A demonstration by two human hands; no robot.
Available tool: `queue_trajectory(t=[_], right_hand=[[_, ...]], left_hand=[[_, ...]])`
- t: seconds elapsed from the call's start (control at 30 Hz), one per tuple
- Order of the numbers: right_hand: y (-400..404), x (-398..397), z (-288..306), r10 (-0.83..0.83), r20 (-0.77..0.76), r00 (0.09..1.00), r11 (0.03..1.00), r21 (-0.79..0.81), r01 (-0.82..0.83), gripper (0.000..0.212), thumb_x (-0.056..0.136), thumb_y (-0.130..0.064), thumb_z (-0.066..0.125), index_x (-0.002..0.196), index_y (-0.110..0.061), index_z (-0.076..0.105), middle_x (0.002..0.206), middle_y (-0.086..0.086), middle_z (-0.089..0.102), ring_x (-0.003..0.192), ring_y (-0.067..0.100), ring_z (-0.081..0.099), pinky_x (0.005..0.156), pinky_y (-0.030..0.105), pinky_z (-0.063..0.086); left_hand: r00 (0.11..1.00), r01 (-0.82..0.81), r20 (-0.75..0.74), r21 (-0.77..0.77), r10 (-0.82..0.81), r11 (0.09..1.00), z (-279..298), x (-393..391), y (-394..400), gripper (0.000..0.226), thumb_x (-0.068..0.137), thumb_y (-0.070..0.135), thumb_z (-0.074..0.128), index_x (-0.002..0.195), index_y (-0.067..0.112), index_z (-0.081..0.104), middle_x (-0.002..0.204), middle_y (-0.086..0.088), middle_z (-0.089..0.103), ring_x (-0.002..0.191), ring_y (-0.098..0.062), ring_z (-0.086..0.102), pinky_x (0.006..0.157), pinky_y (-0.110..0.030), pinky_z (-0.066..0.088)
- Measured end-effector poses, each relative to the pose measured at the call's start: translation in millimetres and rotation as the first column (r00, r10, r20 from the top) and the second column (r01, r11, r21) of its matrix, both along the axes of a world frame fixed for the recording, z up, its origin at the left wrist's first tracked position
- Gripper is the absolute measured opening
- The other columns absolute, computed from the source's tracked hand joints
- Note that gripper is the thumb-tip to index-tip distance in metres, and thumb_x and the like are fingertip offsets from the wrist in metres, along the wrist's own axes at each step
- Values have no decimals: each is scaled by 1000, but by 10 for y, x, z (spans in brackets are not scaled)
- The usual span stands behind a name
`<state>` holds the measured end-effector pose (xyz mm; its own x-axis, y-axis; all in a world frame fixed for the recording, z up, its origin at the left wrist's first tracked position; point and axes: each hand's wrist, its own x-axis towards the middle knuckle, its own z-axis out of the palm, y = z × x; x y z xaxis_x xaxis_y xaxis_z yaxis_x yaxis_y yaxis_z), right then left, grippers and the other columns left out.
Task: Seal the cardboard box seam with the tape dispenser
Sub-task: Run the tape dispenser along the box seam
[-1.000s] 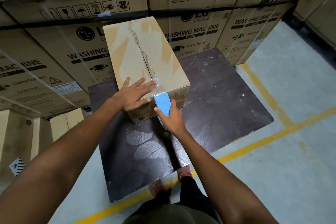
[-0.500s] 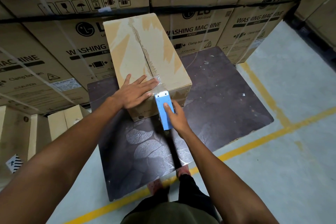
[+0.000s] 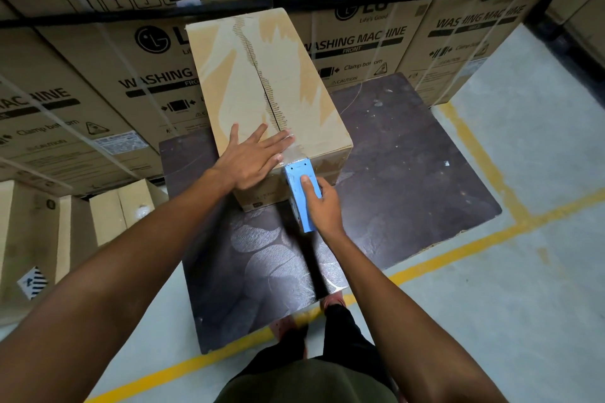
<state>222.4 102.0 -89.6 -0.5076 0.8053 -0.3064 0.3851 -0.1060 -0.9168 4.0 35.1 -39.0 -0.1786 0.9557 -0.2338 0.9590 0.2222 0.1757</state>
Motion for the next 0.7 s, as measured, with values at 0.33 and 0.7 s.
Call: queue_trajectory(t=[0.33, 0.7], right_hand=[[-57, 33, -233, 16, -23, 1000, 999, 35, -16, 47, 101, -60, 53, 125, -22, 67, 111, -1, 74, 100, 17, 73, 85, 38, 63], [-70, 29, -178, -5, -28, 1000, 997, -74, 3, 51, 100, -58, 59, 131, -19, 67, 122, 3, 74, 106, 20, 72, 85, 33, 62]], left_hand=[[1000, -12, -18, -12, 12, 1000, -55, -23, 26, 59, 114, 56, 6, 172, 46, -1, 181, 22, -1, 170, -30, 2, 125, -82, -3], [1000, -10, -10, -24, 10, 1000, -11, 3, 33, 59, 114, 55, 8, 172, 45, 1, 180, 21, -2, 170, -30, 1, 125, -80, -5]])
